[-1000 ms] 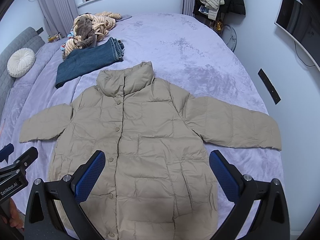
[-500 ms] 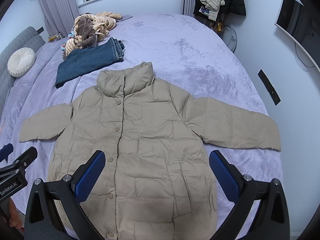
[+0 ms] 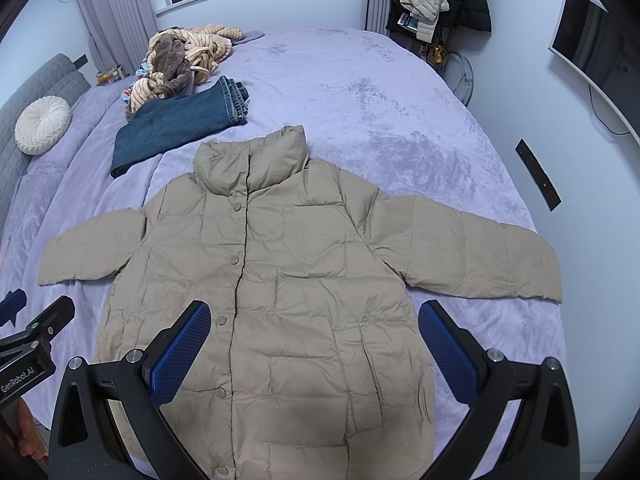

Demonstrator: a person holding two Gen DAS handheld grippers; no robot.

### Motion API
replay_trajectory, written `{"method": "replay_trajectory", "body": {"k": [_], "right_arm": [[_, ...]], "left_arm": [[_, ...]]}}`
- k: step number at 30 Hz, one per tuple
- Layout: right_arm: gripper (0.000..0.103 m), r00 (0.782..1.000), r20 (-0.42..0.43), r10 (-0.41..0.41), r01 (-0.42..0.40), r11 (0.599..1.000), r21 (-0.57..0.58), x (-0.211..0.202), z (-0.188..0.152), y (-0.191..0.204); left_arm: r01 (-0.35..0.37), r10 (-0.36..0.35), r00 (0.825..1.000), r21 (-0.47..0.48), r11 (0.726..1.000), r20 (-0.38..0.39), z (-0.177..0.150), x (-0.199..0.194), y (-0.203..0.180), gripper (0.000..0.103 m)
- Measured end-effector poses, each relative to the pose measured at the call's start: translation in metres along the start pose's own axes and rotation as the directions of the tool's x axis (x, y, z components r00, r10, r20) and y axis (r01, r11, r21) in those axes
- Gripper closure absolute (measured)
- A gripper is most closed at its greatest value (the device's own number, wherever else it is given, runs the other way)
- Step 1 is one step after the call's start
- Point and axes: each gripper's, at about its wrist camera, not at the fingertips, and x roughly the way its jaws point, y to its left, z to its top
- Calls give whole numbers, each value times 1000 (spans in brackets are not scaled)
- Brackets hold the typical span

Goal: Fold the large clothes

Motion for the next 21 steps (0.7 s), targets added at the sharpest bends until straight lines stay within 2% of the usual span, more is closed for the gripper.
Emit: {"method": "replay_trajectory", "body": {"k": [21], "right_arm": [[0,1000,2,0,0,1000,0,0,0,1]], "left_arm": [[-1,1,1000,0,1000,0,0,0,2,0]]}}
